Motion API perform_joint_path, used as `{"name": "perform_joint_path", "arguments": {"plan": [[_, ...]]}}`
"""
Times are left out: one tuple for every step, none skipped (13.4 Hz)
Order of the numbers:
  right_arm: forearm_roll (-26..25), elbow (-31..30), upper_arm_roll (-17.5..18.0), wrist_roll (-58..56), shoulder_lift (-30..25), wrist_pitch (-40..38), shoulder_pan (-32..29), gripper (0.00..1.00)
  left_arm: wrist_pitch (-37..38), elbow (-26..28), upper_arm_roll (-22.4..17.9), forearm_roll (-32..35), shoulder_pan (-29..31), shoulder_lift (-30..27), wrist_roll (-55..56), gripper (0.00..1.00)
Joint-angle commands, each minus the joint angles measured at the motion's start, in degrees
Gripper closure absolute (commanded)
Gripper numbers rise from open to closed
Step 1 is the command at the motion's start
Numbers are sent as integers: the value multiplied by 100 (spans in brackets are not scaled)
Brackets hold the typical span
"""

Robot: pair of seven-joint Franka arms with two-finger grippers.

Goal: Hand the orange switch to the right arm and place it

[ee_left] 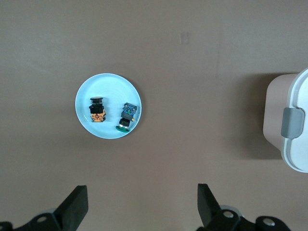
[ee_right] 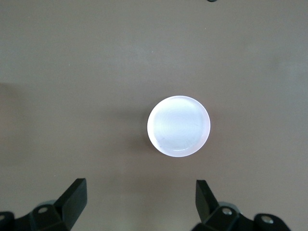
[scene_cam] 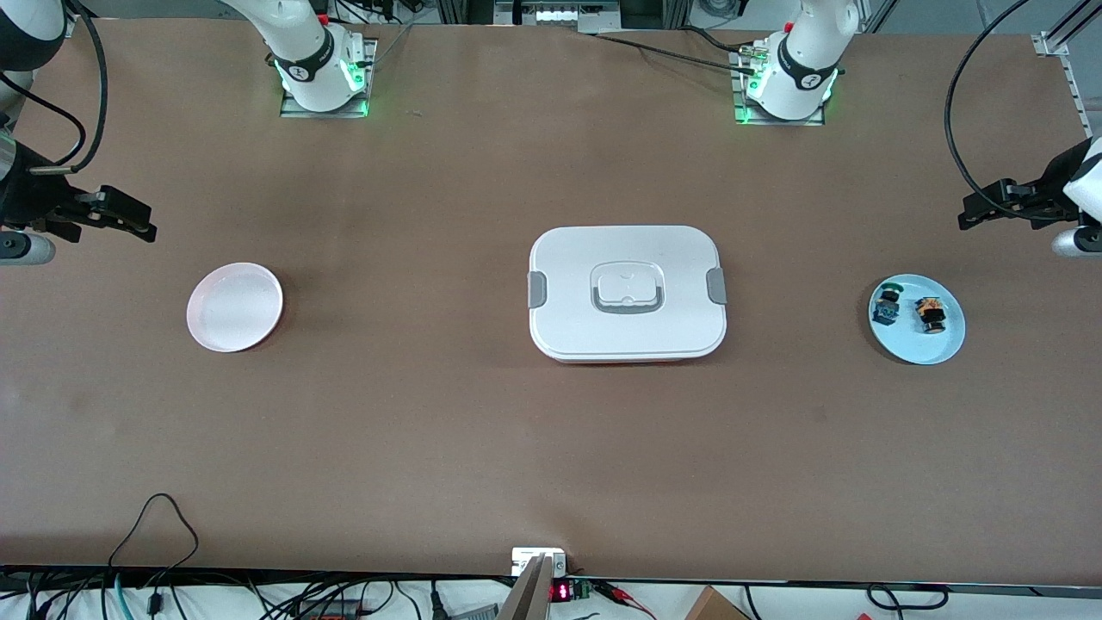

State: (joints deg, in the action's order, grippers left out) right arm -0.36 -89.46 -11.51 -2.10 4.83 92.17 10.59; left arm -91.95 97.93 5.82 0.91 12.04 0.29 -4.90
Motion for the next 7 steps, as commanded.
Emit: {"name": "perform_joint_path", "arguments": {"plan": [[10, 104, 17, 43, 10, -120, -31, 0, 160, -187, -54, -100, -27, 94, -90, 0], [1, 104, 17, 43, 10, -120, -31, 0, 195, -195, -54, -109, -27, 94, -90, 0], [1, 104, 17, 43, 10, -120, -31, 0, 204, -195, -54, -100, -27, 94, -64, 0], [1, 104, 17, 51, 10, -120, -31, 0, 204, -230, -54, -65, -53, 111, -12, 0], [1, 104, 17, 51, 10, -120, -31, 0, 221, -457, -45, -39, -62, 242, -11, 0], [10, 104, 17, 51, 10, -120, -22, 0, 387, -702, -45, -47, -53, 452, -11, 0], [1, 104, 17, 51, 10, -120, -13, 0, 606, -827, -63, -126, 17, 515, -63, 0]]}}
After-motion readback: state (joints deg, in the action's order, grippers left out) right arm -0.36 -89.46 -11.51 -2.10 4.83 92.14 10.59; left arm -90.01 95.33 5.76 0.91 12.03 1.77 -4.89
